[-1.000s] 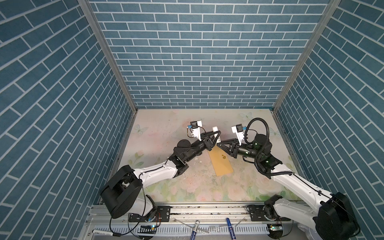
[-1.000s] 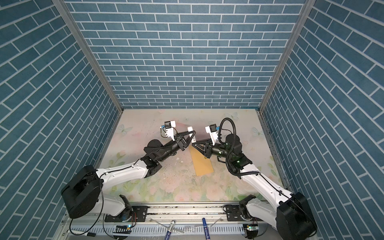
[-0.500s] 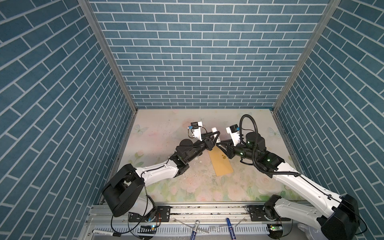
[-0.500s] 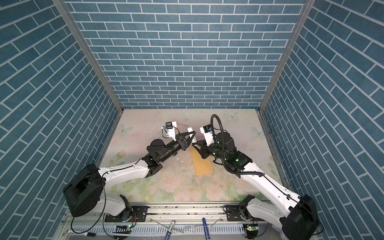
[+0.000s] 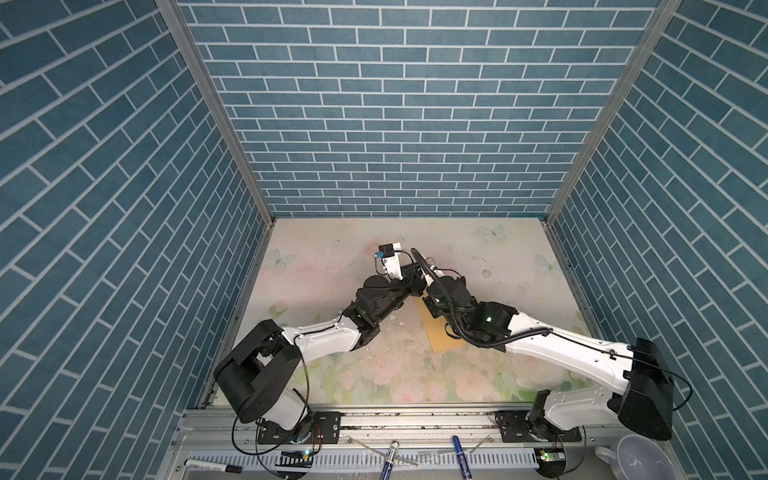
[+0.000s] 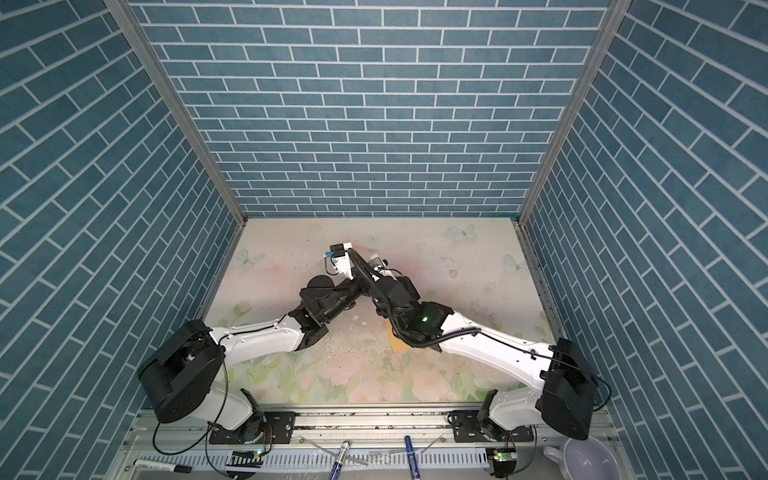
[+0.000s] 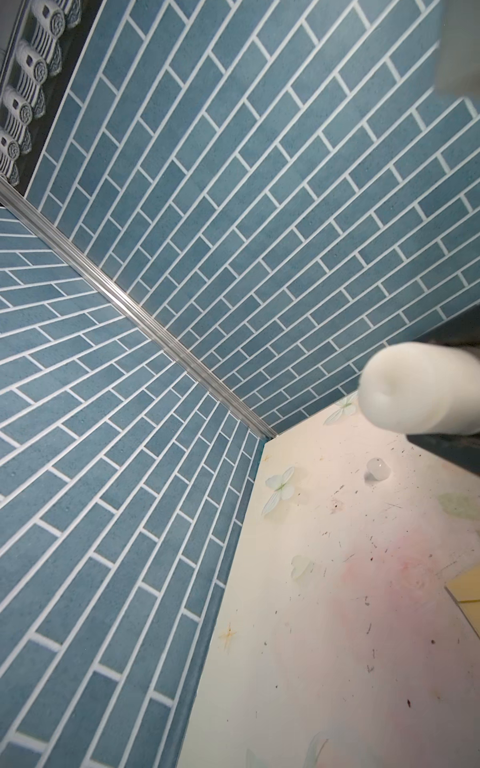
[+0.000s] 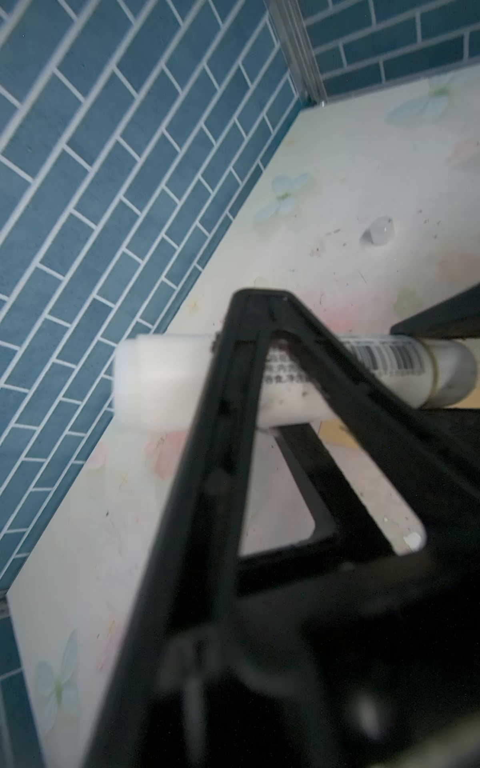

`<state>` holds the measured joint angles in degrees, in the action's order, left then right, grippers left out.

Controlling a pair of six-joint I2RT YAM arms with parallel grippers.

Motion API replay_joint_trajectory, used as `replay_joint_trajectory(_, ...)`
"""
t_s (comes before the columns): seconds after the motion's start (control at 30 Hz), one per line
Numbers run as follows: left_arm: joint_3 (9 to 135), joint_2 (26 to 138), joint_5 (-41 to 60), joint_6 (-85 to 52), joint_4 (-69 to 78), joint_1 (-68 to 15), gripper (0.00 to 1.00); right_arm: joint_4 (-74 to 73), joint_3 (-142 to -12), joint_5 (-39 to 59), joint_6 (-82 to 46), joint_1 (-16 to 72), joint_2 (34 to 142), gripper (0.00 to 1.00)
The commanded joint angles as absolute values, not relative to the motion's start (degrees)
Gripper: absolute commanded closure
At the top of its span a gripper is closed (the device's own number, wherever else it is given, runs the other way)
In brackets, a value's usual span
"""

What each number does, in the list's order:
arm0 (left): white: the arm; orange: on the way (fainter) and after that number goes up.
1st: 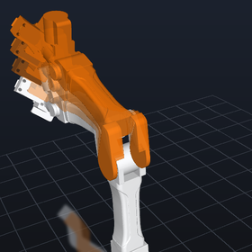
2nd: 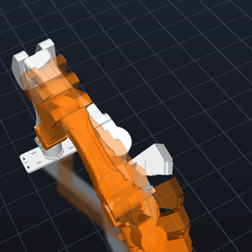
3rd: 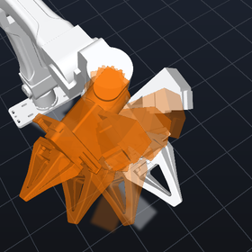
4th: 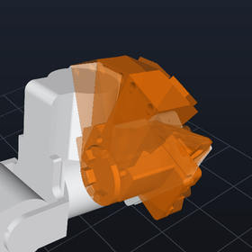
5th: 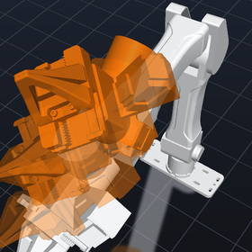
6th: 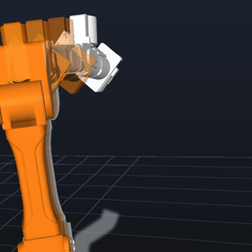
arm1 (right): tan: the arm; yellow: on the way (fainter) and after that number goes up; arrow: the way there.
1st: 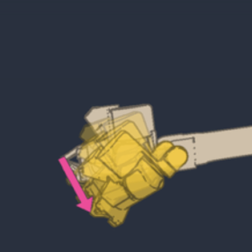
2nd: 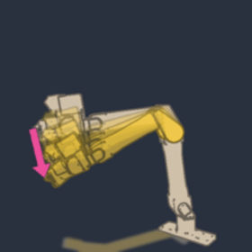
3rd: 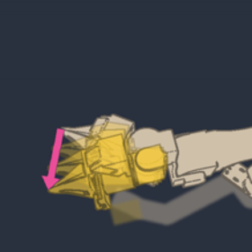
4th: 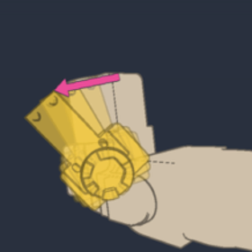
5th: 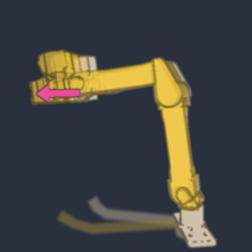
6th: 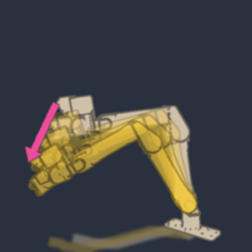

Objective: Place the letter into the envelope and seal it

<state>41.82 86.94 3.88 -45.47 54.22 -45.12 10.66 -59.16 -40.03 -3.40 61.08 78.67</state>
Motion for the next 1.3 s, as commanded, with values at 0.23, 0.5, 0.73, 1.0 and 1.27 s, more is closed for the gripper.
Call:
replay_joint_trajectory(0.23, 42.49, 85.66, 9.38, -44.93, 55.49, -46.76, 1.0, 6.67, -56.06, -32.89, -0.76, 58.29, 71.02, 0.71)
replay_joint_trajectory(0.5, 42.85, 81.72, 12.54, -44.23, 52.91, -46.23, 1.0, 6.44, -48.4, 7.82, -6.33, 46.34, 59.93, 0.18)
replay_joint_trajectory(0.73, 44.64, 80.48, 17.15, -44.68, 51.5, -46.19, 1.0, -0.09, -42.15, 31.66, -13.49, 37.09, 56.1, 0.17)
replay_joint_trajectory(1.0, 45.03, 81.65, 19.48, -47.37, 54.7, -46.06, 1.0, -14.2, -37.14, 42.78, -23.25, 30.92, 55.91, 0.27)
replay_joint_trajectory(1.27, 45.31, 82.08, 19.25, -47.78, 54.76, -46.05, 1.0, -19.04, -35.64, 44.4, -25.95, 29.1, 56.31, 0.43)
